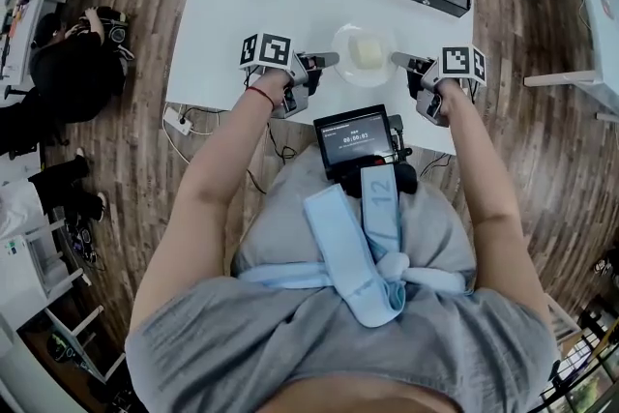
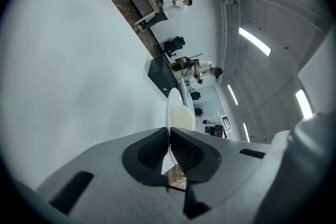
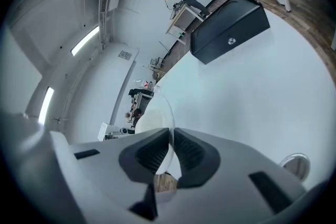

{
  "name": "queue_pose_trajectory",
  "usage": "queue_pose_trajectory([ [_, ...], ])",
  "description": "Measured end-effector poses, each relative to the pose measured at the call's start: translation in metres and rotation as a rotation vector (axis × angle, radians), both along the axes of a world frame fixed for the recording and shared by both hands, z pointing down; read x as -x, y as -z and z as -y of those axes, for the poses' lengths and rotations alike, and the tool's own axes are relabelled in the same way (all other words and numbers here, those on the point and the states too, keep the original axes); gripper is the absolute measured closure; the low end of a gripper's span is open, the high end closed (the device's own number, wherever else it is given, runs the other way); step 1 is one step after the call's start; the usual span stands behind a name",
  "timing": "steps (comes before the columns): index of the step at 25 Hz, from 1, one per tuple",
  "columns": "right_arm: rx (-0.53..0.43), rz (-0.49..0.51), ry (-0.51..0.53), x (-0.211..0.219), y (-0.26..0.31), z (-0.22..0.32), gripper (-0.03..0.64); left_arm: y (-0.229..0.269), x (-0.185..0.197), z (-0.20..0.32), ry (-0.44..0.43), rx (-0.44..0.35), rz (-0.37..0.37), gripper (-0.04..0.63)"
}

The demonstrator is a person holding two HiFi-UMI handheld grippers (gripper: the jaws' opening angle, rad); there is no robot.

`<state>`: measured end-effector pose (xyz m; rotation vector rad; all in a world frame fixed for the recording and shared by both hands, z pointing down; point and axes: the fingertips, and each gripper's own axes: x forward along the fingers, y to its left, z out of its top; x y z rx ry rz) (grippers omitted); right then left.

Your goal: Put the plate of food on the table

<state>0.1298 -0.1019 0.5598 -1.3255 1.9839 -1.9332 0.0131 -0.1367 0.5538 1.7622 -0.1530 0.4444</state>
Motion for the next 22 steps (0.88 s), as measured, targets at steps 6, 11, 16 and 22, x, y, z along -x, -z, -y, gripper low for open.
queue_pose_trajectory([
  [6, 0.016, 0.029, 0.015, 0.049, -0.012, 0.04, 0.577, -0.009, 0.049, 0.04, 0.019, 0.004, 0.022, 0.565],
  [11, 0.013, 0.029, 0.044, 0.064, -0.025, 0.053, 0.577, -0.021, 0.066, 0.048, 0.062, 0.003, 0.033, 0.565],
  [16, 0.043, 0.033, 0.075, 0.071, -0.048, 0.058, 0.577, -0.042, 0.073, 0.051, 0.103, 0.003, 0.029, 0.563],
  [22, 0.074, 0.01, 0.093, 0.077, -0.066, 0.062, 0.577, -0.061, 0.079, 0.055, 0.12, 0.011, 0.039, 0.563],
])
